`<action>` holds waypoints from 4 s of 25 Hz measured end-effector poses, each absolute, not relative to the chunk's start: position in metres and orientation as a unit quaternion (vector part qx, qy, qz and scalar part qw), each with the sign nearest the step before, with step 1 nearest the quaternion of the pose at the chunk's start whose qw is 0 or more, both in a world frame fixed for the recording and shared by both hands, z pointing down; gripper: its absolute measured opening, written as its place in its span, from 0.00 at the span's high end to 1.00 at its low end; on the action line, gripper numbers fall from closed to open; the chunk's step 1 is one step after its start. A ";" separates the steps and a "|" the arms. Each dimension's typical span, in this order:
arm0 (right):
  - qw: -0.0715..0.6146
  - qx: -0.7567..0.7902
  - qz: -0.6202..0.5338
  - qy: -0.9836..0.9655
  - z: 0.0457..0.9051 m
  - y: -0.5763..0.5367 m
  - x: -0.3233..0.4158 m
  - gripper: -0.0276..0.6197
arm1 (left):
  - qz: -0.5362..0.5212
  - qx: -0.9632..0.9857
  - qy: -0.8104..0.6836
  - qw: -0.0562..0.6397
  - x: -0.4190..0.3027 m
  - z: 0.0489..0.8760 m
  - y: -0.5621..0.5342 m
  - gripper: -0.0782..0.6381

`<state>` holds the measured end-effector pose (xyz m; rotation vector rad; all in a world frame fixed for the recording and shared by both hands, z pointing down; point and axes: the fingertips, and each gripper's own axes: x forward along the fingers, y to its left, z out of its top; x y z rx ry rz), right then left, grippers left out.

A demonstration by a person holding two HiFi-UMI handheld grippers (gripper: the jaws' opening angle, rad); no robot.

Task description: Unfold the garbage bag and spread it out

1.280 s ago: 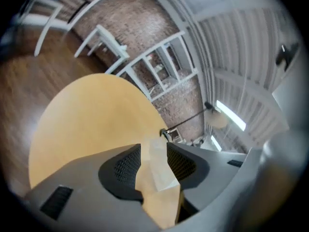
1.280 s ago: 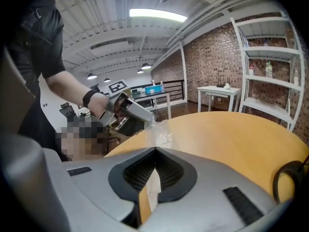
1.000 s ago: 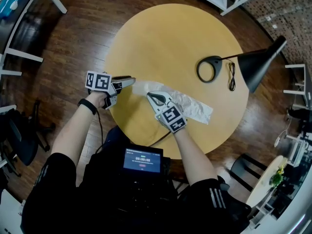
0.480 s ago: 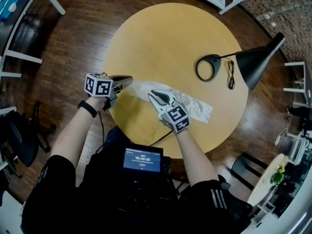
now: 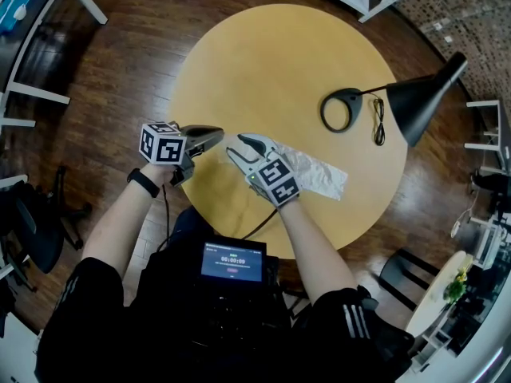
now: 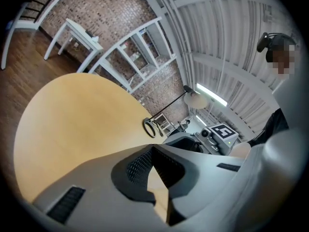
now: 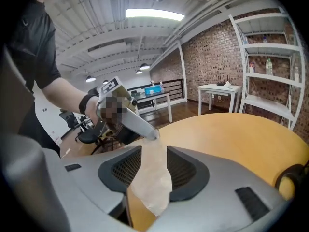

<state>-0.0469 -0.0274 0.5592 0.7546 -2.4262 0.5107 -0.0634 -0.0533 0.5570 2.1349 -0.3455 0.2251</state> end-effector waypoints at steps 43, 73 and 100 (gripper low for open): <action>0.319 0.317 0.073 -0.890 0.542 -0.026 -0.026 0.95 | 0.008 0.855 -0.116 0.506 -0.097 0.532 -0.067 0.70; 0.370 0.272 -0.028 -0.888 0.546 0.004 -0.053 0.95 | 0.128 0.832 -0.128 0.525 -0.081 0.561 -0.094 0.89; 0.374 0.227 -0.001 -0.899 0.571 0.030 -0.052 0.67 | 0.243 0.816 -0.211 0.481 -0.107 0.635 -0.103 0.89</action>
